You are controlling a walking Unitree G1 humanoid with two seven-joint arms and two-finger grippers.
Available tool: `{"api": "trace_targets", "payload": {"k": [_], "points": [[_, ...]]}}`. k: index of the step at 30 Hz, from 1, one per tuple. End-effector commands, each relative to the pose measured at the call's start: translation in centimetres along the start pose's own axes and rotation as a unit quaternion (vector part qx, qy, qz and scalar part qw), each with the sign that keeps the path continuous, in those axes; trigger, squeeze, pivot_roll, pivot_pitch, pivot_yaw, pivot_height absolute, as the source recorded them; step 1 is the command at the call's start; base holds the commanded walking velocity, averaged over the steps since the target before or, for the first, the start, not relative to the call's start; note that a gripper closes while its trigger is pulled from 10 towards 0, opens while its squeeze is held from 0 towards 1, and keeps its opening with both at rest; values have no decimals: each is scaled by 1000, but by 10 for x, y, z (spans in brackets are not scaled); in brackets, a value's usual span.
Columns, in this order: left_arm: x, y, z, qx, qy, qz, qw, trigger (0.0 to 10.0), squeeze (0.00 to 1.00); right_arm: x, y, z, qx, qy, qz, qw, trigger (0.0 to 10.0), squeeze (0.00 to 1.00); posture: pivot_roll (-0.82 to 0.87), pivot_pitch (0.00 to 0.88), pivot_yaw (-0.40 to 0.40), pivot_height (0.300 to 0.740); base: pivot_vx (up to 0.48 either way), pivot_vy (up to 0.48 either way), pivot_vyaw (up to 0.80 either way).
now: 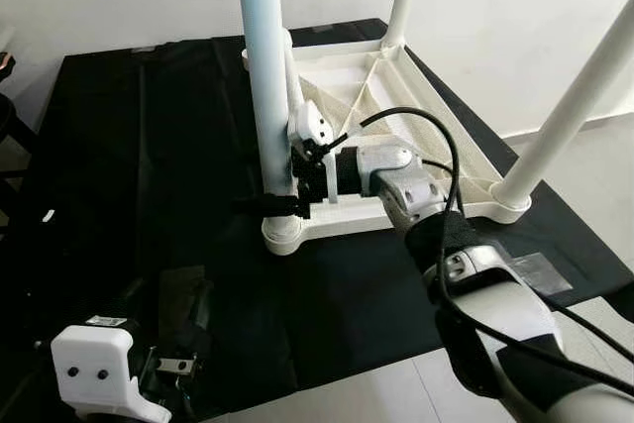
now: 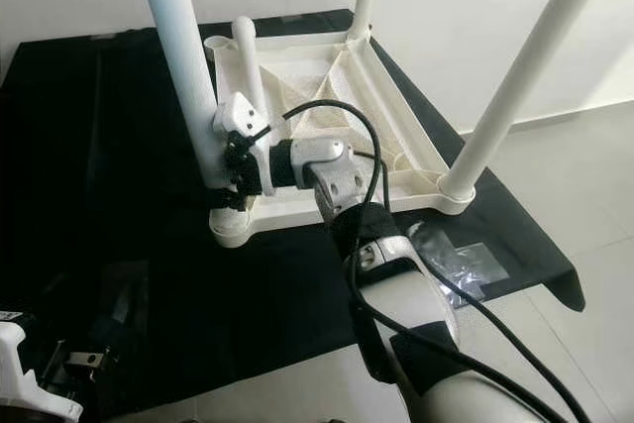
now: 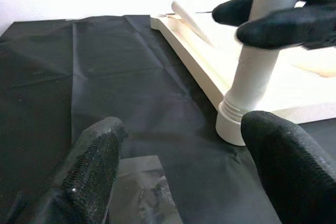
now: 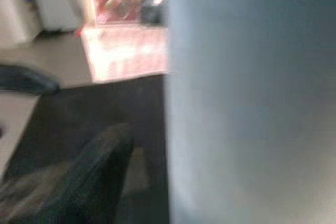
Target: Building children table
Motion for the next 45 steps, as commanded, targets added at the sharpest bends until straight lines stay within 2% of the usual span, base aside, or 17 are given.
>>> {"api": "trace_targets", "payload": {"k": [1,9,11,12,14,15,16,18,21,28,29,30,31,34,35,43,45], "points": [[-2,4,-2,-6,-7,7,1000,10000,0,7,2,6,-7,37,-7,999,0,0,157,153,-28,740,0,0,0],[-4,3,-1,-4,-9,5,1000,10000,0,3,-3,3,-9,19,-7,1000,0,0,150,158,-27,740,0,0,0],[-4,2,-1,-4,-10,4,1000,10000,0,1,-5,2,-6,3,-8,1000,0,0,150,158,-27,740,0,0,0],[-5,2,-1,-4,-10,4,1000,10000,0,-8,-4,5,-26,-59,14,998,0,0,133,162,-36,740,0,0,0],[-5,2,-1,-4,-10,4,1000,10000,0,-8,-4,5,-26,-59,14,998,0,0,133,162,-36,740,0,0,0],[-5,2,-1,-3,-10,3,1000,10000,0,-14,-10,8,-15,-136,12,990,0,0,134,162,-41,740,0,0,0],[-4,2,-1,-3,-10,3,1000,10000,0,-23,-24,7,11,-271,25,962,0,0,126,166,-39,740,0,0,0],[-3,3,-1,-3,-10,4,1000,10000,0,11,-38,2,44,-387,-14,921,0,0,127,171,-35,740,0,0,0],[-2,1,0,-2,-11,5,1000,10000,0,38,-38,11,34,-388,6,921,0,0,119,169,-22,740,0,0,0],[-3,0,4,-2,-19,6,1000,10000,0,25,-23,20,9,-383,-35,923,0,0,132,150,-7,740,0,0,0],[-3,1,5,-3,-20,7,1000,10000,0,26,-19,21,8,-389,-30,921,6902,0,138,151,-7,740,0,0,0],[-3,1,5,-3,-20,7,1000,10000,0,26,-19,21,8,-389,-30,921,6902,0,138,151,-7,740,0,0,0],[-2,2,4,-4,-18,10,1000,10000,0,32,-14,27,7,-377,-29,926,10000,0,139,148,-10,740,0,0,0],[0,2,4,-4,-16,11,1000,10000,0,38,-11,32,1,-351,-28,936,10000,0,139,148,-10,740,0,0,0],[0,2,4,-4,-15,12,1000,10000,0,41,-9,32,-6,-338,-22,941,10000,1000,136,150,-11,740,0,0,0],[-2,2,5,-5,-17,10,1000,10000,0,36,2,25,-20,-297,-29,954,10000,1000,135,153,-13,740,0,0,0],[-3,2,5,-5,-18,9,1000,10000,0,32,3,22,-22,-251,-43,967,10000,1000,135,156,-15,740,0,0,0]]}}
Point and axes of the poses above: a point about 5 cm out from each wrist's last joint towards the gripper, its own z axis pointing out of the wrist towards the gripper, its own y axis along the axis of the wrist's last joint, x = y × z, the point moved 5 cm from there along z, pointing out of the wrist towards the gripper, and after that the axes turned 5 degrees about -z, right-handed, at the moved point
